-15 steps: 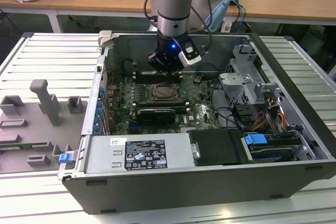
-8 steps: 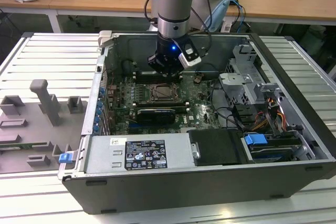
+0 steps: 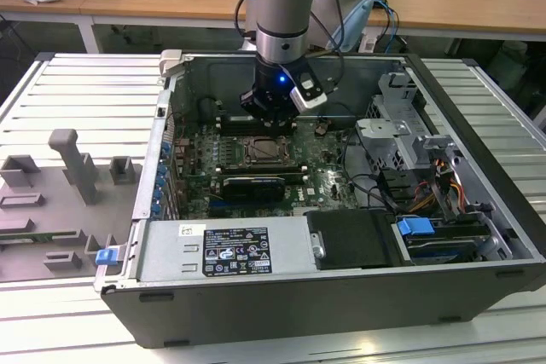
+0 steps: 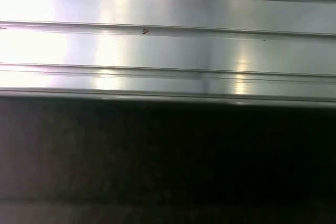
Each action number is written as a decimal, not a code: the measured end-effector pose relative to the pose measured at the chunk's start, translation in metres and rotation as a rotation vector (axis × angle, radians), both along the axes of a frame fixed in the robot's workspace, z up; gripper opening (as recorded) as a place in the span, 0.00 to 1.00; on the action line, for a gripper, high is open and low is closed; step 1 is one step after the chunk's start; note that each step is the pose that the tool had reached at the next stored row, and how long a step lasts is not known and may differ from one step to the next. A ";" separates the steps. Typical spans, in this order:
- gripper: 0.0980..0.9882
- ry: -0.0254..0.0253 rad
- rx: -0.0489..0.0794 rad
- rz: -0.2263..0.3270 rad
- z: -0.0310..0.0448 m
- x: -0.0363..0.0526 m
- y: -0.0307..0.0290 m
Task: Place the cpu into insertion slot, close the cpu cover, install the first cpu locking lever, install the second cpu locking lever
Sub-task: 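Install the first cpu locking lever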
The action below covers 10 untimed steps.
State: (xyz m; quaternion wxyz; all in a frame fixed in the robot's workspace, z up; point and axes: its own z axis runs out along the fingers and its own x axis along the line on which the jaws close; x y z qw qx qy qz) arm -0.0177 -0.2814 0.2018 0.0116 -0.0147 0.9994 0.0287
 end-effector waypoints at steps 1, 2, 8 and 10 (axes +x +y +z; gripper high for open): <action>0.00 0.0000 0.000 0.000 0.0000 0.0000 0.0001; 0.00 -0.0002 0.001 0.000 -0.0001 0.0001 0.0003; 0.00 -0.0002 0.001 0.000 0.0109 0.0001 -0.0004; 0.00 -0.0002 0.001 0.000 0.0109 0.0001 -0.0031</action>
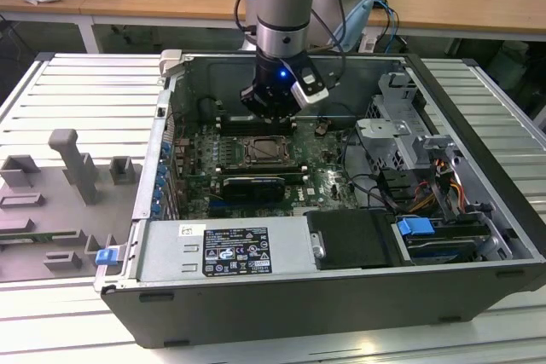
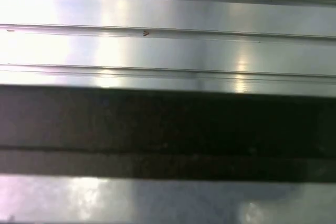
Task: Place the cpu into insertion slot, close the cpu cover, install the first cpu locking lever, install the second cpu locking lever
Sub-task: 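Install the first cpu locking lever, then install the second cpu locking lever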
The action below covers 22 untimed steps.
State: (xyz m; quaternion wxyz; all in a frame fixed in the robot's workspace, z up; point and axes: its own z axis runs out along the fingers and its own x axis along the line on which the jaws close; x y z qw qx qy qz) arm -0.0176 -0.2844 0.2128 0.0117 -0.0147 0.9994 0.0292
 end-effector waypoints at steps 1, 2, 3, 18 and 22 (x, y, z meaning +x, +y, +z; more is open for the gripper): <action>0.00 0.0000 0.000 0.000 0.0000 0.0000 -0.0006; 0.00 0.0000 0.000 0.000 0.0000 0.0000 -0.0012; 0.00 0.0000 0.000 0.000 0.0000 0.0000 -0.0019; 0.00 0.0000 0.000 0.000 0.0000 0.0000 -0.0138; 0.00 -0.0001 0.000 0.000 0.0049 0.0000 -0.0142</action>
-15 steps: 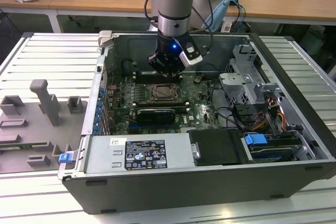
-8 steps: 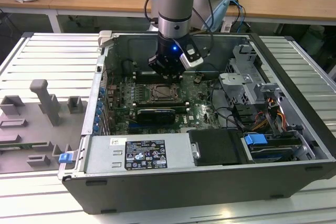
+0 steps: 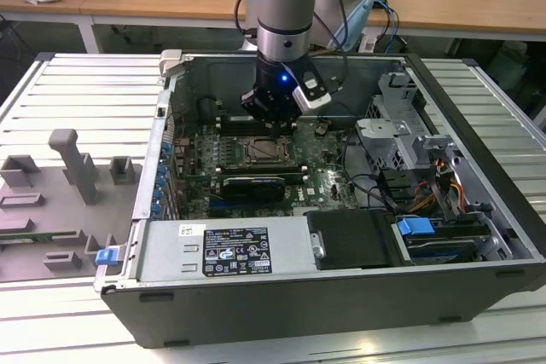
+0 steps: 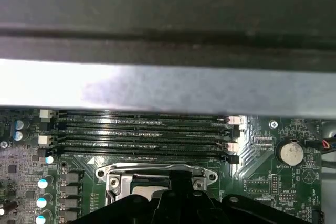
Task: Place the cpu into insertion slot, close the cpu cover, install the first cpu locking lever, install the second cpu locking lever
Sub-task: 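Install the second cpu locking lever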
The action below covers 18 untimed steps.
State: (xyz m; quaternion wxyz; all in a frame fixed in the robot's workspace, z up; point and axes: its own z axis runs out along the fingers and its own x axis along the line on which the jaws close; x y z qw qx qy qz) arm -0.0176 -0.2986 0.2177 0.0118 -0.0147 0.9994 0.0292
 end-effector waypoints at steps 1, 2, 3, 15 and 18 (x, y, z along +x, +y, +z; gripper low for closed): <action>0.00 0.0000 0.000 0.000 0.0041 0.0000 0.0000; 0.00 0.0000 0.000 0.000 0.0076 0.0000 0.0000; 0.00 0.0001 0.000 0.000 0.0116 0.0000 0.0000; 0.00 0.0084 0.022 0.000 0.0262 0.0000 -0.0224; 0.00 0.0118 0.022 0.000 0.0262 0.0000 -0.0298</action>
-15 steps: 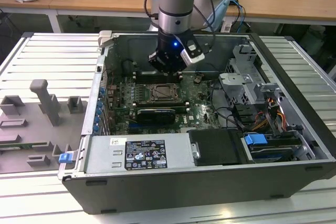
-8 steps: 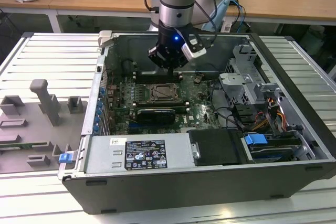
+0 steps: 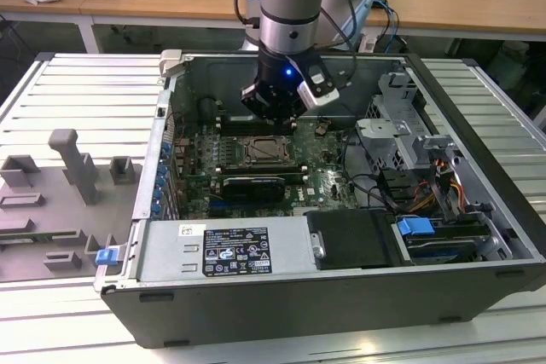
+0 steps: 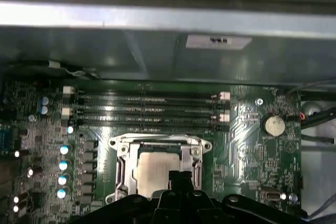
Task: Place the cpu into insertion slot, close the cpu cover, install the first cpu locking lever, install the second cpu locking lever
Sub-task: 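Install the second cpu locking lever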
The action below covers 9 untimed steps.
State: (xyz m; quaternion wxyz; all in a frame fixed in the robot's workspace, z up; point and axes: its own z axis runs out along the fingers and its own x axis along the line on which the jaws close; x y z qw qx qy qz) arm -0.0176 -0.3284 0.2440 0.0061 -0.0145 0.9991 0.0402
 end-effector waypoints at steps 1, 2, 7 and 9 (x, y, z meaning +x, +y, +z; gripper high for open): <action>0.00 0.0038 0.000 0.000 0.0000 0.0000 -0.0013; 0.00 0.0107 0.000 0.000 -0.0002 0.0000 -0.0035; 0.00 0.0202 0.003 0.000 -0.0023 0.0000 -0.0150; 0.00 0.0201 0.006 0.001 -0.0031 0.0000 -0.0223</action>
